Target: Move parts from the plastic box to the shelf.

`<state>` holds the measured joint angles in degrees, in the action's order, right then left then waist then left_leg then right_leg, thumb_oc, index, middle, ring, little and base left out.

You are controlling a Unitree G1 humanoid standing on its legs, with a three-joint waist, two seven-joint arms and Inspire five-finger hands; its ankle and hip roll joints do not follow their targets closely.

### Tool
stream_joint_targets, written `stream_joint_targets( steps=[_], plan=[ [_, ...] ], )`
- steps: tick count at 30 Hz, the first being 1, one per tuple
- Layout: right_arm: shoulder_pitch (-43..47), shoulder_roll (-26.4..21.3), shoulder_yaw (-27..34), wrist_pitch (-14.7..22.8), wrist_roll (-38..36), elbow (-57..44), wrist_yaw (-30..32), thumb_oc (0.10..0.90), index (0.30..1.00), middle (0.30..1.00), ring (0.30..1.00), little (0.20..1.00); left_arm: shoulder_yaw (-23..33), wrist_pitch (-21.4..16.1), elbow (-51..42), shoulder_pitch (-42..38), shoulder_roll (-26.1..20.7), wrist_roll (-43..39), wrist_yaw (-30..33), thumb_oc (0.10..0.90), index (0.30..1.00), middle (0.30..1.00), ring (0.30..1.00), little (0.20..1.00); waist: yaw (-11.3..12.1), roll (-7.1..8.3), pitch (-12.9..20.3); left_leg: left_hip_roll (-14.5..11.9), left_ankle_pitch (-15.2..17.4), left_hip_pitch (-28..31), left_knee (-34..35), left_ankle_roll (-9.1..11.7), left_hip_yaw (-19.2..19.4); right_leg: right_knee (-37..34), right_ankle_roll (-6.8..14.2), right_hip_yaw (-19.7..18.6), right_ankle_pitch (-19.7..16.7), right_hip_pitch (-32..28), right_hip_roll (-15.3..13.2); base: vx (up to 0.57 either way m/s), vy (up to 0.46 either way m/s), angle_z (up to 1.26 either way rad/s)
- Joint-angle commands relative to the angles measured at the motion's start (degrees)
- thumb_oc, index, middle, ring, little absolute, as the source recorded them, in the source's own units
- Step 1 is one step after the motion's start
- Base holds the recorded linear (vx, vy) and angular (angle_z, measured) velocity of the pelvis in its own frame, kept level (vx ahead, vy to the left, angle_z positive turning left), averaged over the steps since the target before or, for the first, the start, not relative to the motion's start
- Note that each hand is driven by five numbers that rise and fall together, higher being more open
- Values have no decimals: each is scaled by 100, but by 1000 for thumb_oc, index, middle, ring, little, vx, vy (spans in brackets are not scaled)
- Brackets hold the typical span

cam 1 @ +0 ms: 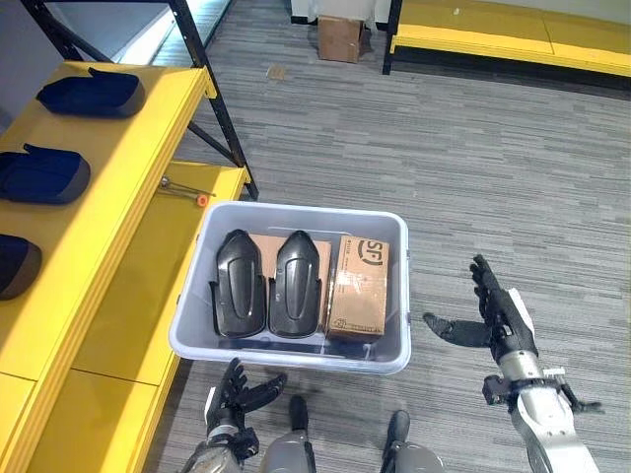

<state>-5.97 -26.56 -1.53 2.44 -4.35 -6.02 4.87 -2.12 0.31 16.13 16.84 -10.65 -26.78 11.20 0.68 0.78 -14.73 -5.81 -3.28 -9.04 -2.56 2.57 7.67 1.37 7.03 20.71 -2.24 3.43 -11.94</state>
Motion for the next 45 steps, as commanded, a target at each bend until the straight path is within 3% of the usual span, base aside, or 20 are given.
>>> stream_joint_targets(
  steps=[1, 9, 18, 33, 45],
  plan=[
    [1010, -294, -227, 387, 587, -328, 195, 900, 1000, 1000, 1000, 1000, -42, -365, -590, -123, -550, -34, -122, 900, 1000, 1000, 1000, 1000, 253, 178, -27, -362, 112, -94, -255, 201, 95, 289, 259, -53, 227, -116, -355, 1, -46, 0],
    [2371, -474, -1389, 42, 1154, 468, 96, 900, 1000, 1000, 1000, 1000, -293, -399, -716, -330, -804, -45, -119, 900, 1000, 1000, 1000, 1000, 541, 173, -377, -349, 50, -389, -317, 209, -9, 283, 228, 38, 213, 26, -334, -32, -25, 8],
    [3613, 95, -2387, -327, 1739, 1587, 132, 900, 1000, 1000, 1000, 1000, -415, -465, -802, -605, -935, -94, 106, 900, 1000, 1000, 1000, 1000, 859, 234, -837, -376, 26, -782, -531, 227, -82, 266, 209, 148, 149, 191, -329, -41, -12, 8],
    [4232, 767, -2979, -542, 2504, 1990, 178, 900, 1000, 1000, 1000, 1000, -534, -474, -925, -891, -1038, -64, 366, 900, 1000, 1000, 1000, 1000, 1069, 368, -1299, -424, -12, -1059, -612, 233, -135, 292, 194, 239, 80, 365, -328, -38, 3, 3],
    [4278, 1063, -3208, -559, 2900, 1755, 175, 900, 1000, 1000, 1000, 1000, -541, -467, -951, -1001, -1021, -64, 563, 900, 1000, 1000, 1000, 1000, 1117, 426, -1364, -350, 20, -1140, -636, 193, -157, 303, 218, 279, 28, 397, -395, -11, 11, 0]
  ],
)
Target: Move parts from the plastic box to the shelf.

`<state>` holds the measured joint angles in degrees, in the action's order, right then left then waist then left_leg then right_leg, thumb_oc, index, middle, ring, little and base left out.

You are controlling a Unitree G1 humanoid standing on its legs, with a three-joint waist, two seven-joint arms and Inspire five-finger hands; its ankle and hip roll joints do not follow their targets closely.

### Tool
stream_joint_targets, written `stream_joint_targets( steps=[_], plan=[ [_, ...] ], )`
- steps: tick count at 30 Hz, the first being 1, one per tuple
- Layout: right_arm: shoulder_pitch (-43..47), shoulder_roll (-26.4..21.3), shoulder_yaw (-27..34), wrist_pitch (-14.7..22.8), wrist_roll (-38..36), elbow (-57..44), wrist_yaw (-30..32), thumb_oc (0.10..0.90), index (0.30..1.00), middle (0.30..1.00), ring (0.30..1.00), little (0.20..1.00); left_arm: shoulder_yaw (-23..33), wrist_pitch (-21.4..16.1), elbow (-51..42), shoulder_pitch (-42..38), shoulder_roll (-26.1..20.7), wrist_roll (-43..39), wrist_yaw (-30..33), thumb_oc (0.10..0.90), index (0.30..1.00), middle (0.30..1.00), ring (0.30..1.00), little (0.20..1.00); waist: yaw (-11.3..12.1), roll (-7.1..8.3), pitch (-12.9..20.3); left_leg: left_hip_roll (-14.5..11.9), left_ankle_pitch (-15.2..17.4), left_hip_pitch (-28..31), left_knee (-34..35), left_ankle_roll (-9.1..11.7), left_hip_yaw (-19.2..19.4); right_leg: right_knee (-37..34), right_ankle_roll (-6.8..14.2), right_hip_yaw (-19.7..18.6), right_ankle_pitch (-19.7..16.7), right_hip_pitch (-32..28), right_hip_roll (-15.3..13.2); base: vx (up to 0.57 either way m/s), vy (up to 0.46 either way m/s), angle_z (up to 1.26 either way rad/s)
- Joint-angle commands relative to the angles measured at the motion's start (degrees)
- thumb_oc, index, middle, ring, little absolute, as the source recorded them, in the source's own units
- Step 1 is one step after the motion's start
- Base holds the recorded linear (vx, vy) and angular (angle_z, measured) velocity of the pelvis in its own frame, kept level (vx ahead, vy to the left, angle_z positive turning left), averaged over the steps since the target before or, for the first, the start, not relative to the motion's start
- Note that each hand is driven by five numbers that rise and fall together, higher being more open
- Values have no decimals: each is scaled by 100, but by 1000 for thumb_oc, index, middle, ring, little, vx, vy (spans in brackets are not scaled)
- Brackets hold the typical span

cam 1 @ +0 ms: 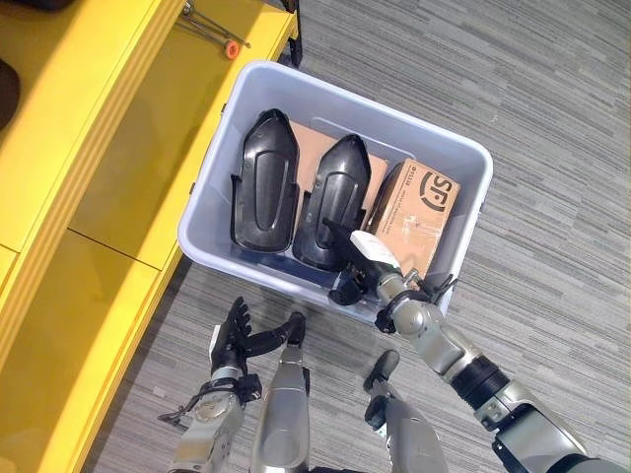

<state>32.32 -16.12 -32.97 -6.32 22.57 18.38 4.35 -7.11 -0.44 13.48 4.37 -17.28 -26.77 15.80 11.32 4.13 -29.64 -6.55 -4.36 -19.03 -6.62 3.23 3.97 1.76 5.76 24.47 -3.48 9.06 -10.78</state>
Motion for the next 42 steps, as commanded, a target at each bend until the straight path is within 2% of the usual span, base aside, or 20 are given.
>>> stream_joint_targets(
  steps=[1, 10, 18, 25, 32, 37, 42],
  plan=[
    [512, 57, -71, 316, 226, -708, 255, 900, 1000, 1000, 1000, 1000, -47, -398, -703, 234, -366, -79, 115, 900, 1000, 1000, 1000, 1000, 68, 98, 109, -273, 139, -157, -252, 125, 203, 269, 348, -91, 143, -160, -519, -12, 19, 4],
    [783, 153, -2, 259, 313, -676, 488, 900, 1000, 1000, 1000, 1000, -122, -424, -747, 217, -406, -143, 197, 900, 1000, 1000, 1000, 1000, 153, 135, 23, -259, 149, -272, -293, 97, 141, 242, 364, -21, 107, -138, -516, -4, 8, 6],
    [1249, 34, 113, 161, 583, -641, 712, 900, 1000, 1000, 1000, 1000, -187, -479, -836, 222, -478, -183, 251, 900, 1000, 1000, 1000, 1000, 249, 158, -15, -214, 168, -572, -395, 74, 90, 237, 369, 57, 60, 24, -511, -6, 6, 8],
    [1499, 35, 187, 62, 638, -509, 923, 900, 1000, 1000, 1000, 1000, -297, -507, -923, 303, -526, -219, 312, 900, 1000, 1000, 1000, 1000, 321, 83, -15, -198, 342, -959, -586, 97, 0, 357, 408, 96, 156, 251, -523, 26, 12, 6],
    [1422, 65, 355, -30, 795, -498, 1201, 900, 1000, 1000, 1000, 1000, -388, -543, -931, 303, -516, -251, 442, 900, 1000, 1000, 1000, 1000, 246, -58, -15, -159, 451, -1449, -887, 46, -44, 721, 367, 53, 264, 711, -578, -8, 40, 7],
    [1350, 90, 422, -88, 852, -485, 1335, 900, 1000, 1000, 1000, 1000, -416, -551, -951, 284, -514, -267, 509, 900, 1000, 1000, 1000, 1000, 173, -102, -15, -172, 526, -1657, -1084, 10, -26, 947, 354, 9, 326, 975, -606, -10, 31, 1],
    [869, 260, 522, -107, 784, -727, 1538, 900, 1000, 1000, 1000, 1000, -527, -546, -957, 230, -462, -307, 629, 900, 1000, 1000, 1000, 1000, 8, -108, -15, -185, 548, -1755, -1142, -23, 7, 1081, 352, -73, 346, 1177, -624, -9, 33, -4]
  ],
)
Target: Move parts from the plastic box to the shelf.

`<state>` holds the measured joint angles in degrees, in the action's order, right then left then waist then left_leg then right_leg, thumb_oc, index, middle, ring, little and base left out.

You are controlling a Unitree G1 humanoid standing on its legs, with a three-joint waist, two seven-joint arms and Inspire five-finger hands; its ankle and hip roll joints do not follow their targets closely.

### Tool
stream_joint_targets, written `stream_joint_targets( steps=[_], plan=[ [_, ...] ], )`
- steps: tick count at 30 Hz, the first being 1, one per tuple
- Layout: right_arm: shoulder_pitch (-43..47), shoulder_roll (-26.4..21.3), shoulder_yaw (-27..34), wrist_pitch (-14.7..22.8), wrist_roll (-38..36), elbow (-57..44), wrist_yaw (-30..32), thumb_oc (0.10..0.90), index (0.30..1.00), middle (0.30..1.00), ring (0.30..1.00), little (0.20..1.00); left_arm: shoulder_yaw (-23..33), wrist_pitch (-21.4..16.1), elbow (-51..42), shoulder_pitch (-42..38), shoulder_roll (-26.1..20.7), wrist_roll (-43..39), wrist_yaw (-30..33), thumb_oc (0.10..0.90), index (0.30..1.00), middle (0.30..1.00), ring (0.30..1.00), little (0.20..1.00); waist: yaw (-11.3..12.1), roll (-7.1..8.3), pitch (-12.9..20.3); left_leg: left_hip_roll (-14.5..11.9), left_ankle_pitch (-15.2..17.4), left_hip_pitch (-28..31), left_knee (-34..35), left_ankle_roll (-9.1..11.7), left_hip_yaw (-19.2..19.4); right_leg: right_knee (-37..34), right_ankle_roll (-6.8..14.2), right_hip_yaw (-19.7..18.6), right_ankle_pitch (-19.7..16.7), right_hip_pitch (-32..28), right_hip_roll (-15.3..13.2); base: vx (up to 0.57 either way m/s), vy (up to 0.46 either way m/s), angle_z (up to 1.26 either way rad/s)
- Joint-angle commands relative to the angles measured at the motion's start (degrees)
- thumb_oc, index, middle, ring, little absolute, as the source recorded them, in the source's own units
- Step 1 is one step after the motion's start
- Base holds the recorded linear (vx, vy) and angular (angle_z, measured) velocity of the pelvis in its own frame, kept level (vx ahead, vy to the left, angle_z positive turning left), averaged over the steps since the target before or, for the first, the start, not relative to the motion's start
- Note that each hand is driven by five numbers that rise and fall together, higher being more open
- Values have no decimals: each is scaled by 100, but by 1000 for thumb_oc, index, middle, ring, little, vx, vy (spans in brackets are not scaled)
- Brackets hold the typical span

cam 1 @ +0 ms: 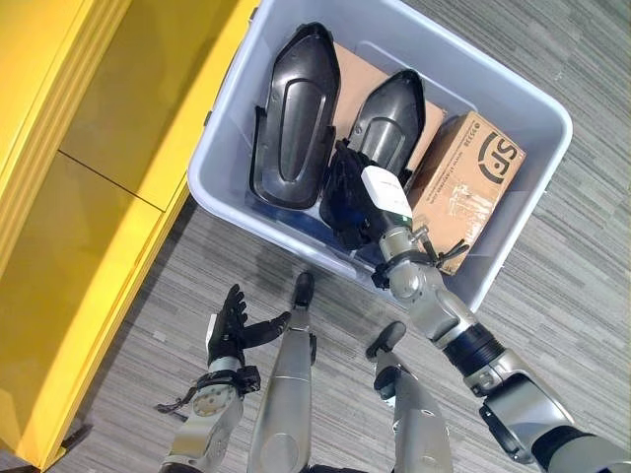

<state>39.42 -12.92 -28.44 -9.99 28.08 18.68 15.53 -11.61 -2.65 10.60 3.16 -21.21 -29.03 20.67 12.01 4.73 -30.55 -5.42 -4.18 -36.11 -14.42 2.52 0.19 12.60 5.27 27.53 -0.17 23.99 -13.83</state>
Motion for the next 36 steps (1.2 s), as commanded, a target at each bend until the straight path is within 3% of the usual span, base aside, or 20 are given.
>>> stream_joint_targets(
  steps=[1, 16, 36],
  plan=[
    [123, -54, 80, 249, 243, -759, 479, 900, 1000, 1000, 1000, 1000, -98, -332, -683, 344, -70, -86, 170, 900, 1000, 1000, 1000, 1000, -76, -174, 76, -294, 531, -66, -377, 41, 382, 21, 399, -390, 18, -289, -326, -5, 13, -6],
    [-424, 57, 42, 211, 776, -1070, 868, 900, 1000, 1000, 1000, 1000, -216, -385, -725, 319, -48, -59, 298, 900, 1000, 1000, 1000, 1000, -257, -197, 76, -287, 524, 45, -346, 30, 415, 108, 408, -458, 52, -259, -354, -3, 3, -3],
    [110, 245, -141, 117, 961, -527, 1154, 900, 1000, 1000, 1000, 1000, -333, -538, -794, 309, -143, -109, 380, 900, 1000, 1000, 1000, 1000, -151, -298, 76, -212, 526, -359, -510, 0, 292, 360, 408, -389, 89, 86, -356, -2, -2, 2]
  ],
)
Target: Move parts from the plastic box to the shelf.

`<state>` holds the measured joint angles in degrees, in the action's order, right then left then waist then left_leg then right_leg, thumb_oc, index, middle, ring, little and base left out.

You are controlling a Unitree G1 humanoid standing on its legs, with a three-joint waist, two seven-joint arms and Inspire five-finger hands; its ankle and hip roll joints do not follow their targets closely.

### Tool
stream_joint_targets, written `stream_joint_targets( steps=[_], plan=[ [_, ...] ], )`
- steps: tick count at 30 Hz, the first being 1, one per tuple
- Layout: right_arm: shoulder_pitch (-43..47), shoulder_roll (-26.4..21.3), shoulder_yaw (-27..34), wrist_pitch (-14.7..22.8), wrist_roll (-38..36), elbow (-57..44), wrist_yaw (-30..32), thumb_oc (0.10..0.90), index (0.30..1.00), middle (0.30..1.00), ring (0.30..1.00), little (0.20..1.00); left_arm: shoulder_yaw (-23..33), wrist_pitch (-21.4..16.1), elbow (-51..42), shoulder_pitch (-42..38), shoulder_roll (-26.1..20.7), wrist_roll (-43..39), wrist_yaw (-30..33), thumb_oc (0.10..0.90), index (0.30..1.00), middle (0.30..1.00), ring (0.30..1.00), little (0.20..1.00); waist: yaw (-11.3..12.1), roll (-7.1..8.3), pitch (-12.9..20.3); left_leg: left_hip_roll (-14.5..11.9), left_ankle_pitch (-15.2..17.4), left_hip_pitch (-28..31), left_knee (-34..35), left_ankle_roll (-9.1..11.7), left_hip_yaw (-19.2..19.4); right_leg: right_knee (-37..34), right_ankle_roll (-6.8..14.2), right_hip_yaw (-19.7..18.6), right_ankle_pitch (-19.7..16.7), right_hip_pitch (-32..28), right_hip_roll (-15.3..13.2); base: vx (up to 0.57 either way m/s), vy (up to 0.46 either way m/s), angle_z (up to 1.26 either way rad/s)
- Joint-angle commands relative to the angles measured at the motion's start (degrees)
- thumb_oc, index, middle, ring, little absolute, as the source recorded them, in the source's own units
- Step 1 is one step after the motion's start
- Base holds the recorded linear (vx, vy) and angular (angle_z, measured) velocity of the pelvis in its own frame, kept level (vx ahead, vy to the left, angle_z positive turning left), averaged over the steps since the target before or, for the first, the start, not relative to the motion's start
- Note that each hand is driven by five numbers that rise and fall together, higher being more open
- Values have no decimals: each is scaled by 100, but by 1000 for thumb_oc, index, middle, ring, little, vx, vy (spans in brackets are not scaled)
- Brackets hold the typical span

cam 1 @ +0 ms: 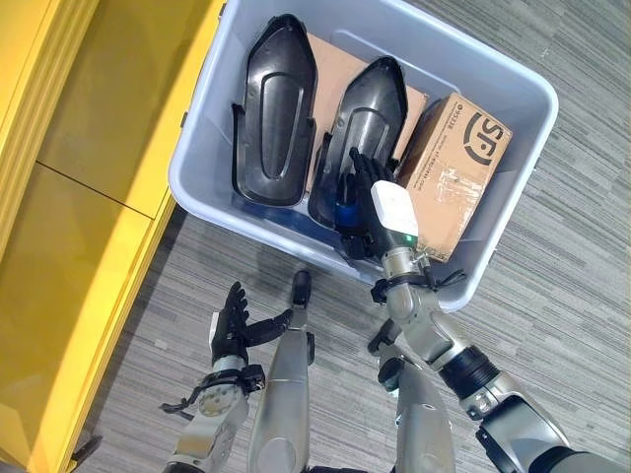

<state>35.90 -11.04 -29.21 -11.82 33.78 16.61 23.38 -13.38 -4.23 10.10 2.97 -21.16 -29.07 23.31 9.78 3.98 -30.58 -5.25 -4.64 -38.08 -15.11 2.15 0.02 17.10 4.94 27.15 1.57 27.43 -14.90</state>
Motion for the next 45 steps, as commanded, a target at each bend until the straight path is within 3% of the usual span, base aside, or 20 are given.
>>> stream_joint_targets(
  steps=[1, 17, 32, 33, 34, 45],
  plan=[
    [501, 60, -72, 287, 398, -272, 376, 900, 1000, 1000, 1000, 1000, -161, -388, -752, 336, -156, -109, 114, 900, 1000, 1000, 1000, 1000, 89, -229, 79, -225, 573, -193, -455, 34, 305, -75, 440, -340, -76, -236, -250, -2, 7, 16],
    [1018, -86, -64, 122, 720, 65, 475, 900, 1000, 1000, 1000, 1000, -258, -515, -846, 253, -189, -171, 189, 900, 1000, 1000, 1000, 1000, 166, -420, 79, -172, 866, -1395, -1356, 4, 139, 846, 350, -404, 319, 863, -322, 9, 15, 6],
    [809, 65, 134, -111, 400, 896, 912, 900, 1000, 1000, 1000, 1000, -396, -582, -768, 209, -132, -266, 304, 900, 1000, 1000, 1000, 1000, 73, -513, 79, -161, 953, -1772, -1649, -15, 52, 1412, 257, -515, 631, 1393, -329, 4, 4, 1],
    [821, 79, 171, -152, 314, 1035, 951, 610, 594, 594, 594, 594, -412, -591, -774, 185, -137, -291, 302, 900, 1000, 1000, 1000, 1000, 63, -513, 79, -157, 961, -1769, -1662, -16, 53, 1448, 251, -513, 647, 1400, -325, 0, 0, 0],
    [825, 80, 170, -151, 310, 1041, 956, 400, 300, 300, 300, 300, -412, -592, -773, 184, -138, -292, 302, 900, 1000, 1000, 1000, 1000, 64, -512, 79, -157, 962, -1771, -1664, -16, 54, 1450, 251, -513, 649, 1402, -325, 0, 0, 0],
    [532, 18, 256, -225, 164, 1067, 1011, 400, 300, 300, 300, 300, -377, -562, -688, 188, -95, -341, 302, 900, 1000, 1000, 1000, 1000, -12, -454, 79, -166, 927, -1421, -1530, -10, 81, 1390, 252, -487, 638, 1131, -308, 0, 0, 0]
  ],
)
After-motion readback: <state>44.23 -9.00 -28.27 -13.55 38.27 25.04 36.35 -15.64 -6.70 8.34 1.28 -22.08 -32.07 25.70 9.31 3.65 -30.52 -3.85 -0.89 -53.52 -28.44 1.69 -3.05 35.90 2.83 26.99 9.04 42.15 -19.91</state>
